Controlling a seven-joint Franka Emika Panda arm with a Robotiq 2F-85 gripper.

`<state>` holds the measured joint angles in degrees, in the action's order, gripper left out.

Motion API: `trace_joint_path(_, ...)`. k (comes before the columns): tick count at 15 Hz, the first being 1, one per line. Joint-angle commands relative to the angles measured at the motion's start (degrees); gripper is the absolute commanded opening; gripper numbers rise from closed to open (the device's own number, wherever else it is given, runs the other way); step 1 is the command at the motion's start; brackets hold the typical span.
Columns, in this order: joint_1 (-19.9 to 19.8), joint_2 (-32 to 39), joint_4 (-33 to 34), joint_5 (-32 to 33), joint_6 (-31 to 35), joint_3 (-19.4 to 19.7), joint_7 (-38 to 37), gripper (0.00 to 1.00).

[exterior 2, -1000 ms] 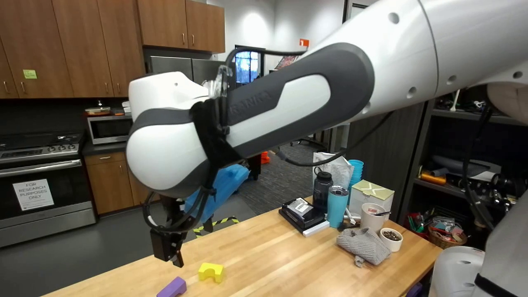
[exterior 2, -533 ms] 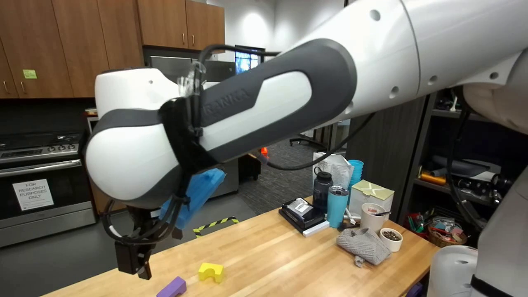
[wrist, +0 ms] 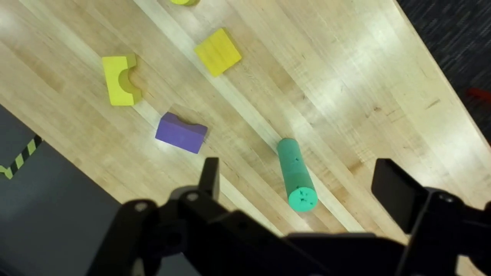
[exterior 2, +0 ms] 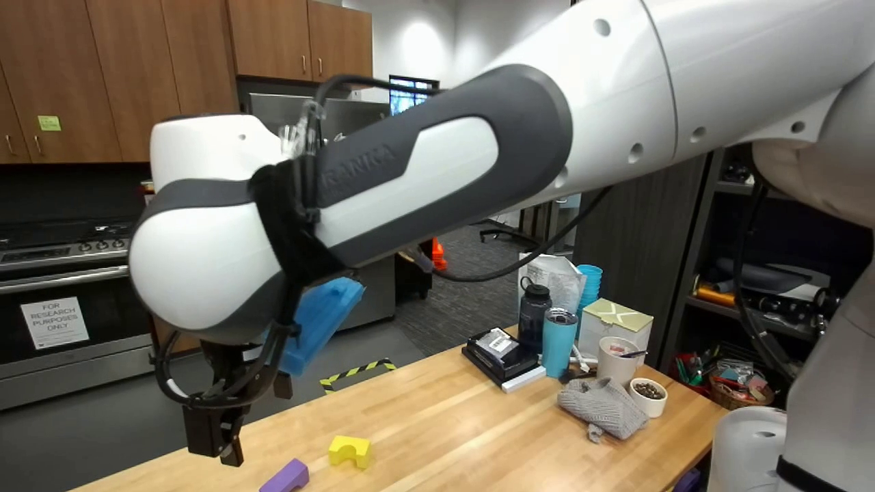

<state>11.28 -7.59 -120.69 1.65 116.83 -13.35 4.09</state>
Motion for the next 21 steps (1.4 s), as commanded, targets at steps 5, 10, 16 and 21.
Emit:
trace_joint_path(5,2.79,7.39,7.16,11.54,-2.81,-3.05,0.19,1.0)
trace_joint_path(10,4.98,13.61,11.44,13.87,-0.47,-3.78,2.05,1.0)
trace_joint_path(16,5.36,19.73,15.0,12.6,2.64,-3.47,8.1,1.0)
trace_joint_path(21,5.57,22.85,17.88,12.43,4.02,-3.65,12.58,1.0)
